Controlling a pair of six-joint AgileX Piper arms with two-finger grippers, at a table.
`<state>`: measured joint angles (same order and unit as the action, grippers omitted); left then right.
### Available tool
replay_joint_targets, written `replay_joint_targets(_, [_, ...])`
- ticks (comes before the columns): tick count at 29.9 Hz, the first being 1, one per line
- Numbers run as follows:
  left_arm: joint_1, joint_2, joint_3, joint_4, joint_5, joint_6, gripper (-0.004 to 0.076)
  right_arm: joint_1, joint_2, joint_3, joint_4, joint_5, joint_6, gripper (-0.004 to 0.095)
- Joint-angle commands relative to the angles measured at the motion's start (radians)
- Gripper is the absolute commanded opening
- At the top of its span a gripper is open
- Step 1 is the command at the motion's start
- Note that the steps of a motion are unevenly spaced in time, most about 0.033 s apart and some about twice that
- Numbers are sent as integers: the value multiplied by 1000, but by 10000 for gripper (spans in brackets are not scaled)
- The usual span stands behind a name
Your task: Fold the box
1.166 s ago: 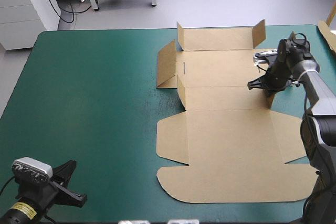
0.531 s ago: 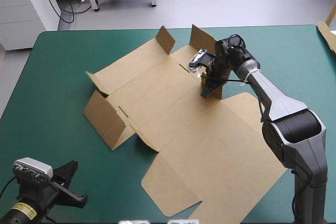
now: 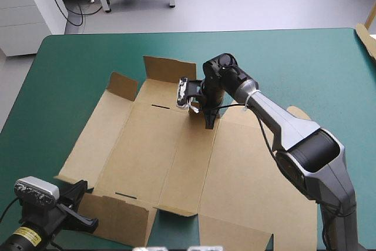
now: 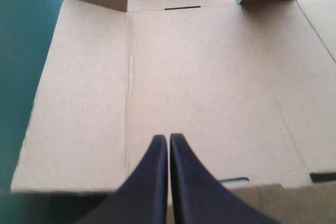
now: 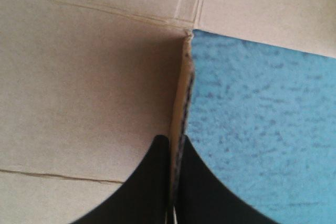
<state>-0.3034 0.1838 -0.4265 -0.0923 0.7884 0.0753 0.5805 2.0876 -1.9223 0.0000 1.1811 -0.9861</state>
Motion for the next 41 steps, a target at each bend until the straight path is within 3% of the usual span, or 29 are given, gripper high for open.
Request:
replay_joint_targets(1, [0,16,-32,-14,-72,-7,-8,12,-57,-34,-26,-11,-92,-21])
replay_joint_targets(9, [0,16,-32,-13,-72,-7,-8,12,-46,-34,-158,-21,-104,-22])
replay_joint_targets(17, [0,16,-32,-13,-72,-7,-8,12,-23,-34,-166,-32,-39,-14])
replay_joint_targets(21, [0,16,-32,-13,-72,-7,-8,12,-23,-37,-166,-28,-22,90])
replay_joint_targets(25, [0,16,-32,-13,-72,-7,-8,12,-23,-78,-168,-20,38,293])
replay_joint_targets(29, [0,16,-32,-13,-72,-7,-8,12,-23,-163,-166,-12,103,421])
replay_joint_targets(41, [0,16,-32,-8,-72,-7,-8,30,-145,-277,-167,-12,330,452])
